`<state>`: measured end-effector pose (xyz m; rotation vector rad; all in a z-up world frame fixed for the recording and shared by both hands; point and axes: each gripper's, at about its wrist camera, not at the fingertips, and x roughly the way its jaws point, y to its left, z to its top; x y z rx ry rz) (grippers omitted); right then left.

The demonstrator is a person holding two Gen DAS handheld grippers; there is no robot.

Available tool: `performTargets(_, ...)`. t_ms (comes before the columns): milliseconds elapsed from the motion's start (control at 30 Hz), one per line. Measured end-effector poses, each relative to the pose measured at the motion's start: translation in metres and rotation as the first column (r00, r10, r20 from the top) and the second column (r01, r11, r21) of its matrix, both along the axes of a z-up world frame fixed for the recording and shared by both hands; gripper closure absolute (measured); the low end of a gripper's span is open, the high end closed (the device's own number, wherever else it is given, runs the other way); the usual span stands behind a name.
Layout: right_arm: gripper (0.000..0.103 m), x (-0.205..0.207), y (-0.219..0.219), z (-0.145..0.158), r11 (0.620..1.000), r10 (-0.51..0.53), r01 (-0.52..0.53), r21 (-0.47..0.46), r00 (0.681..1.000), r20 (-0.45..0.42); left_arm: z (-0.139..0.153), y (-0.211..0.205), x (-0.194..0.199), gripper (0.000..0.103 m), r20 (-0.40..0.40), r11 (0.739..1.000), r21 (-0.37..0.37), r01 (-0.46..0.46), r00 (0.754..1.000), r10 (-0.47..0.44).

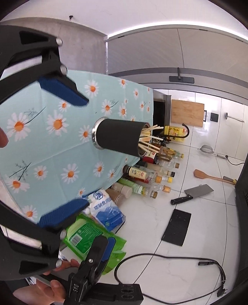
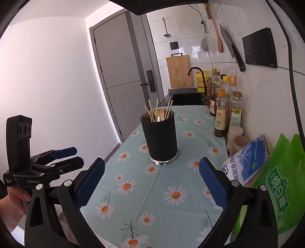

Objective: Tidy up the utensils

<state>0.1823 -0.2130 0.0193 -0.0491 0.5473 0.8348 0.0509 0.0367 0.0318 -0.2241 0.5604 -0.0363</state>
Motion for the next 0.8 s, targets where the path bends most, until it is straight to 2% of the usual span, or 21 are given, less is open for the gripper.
performTargets(133,0.005,-0.004,-0.004,-0.003,1.000,-0.001,0.001,-0.013,1.000,-0.017,-0.005,-0.001,-0.006,0.007,-0.017,1.000,-0.022,-0.021,1.000,0.021)
performTargets(233,0.005,-0.008,-0.007,-0.005,1.000,0.001,-0.002,-0.021,1.000,-0.017,-0.008,-0.007,-0.009,0.007,-0.025,1.000,-0.011,-0.023,0.999,0.022)
performTargets(400,0.005,-0.008,-0.010,-0.011,1.000,0.011,-0.011,-0.001,0.999,-0.052,-0.012,-0.014,-0.008,0.007,-0.057,1.000,-0.028,0.004,0.998,-0.005)
performTargets(800,0.005,-0.012,-0.011,-0.023,0.999,0.038,-0.039,-0.011,0.996,-0.081,-0.022,-0.026,-0.007,0.007,-0.113,1.000,0.012,0.010,0.994,-0.008)
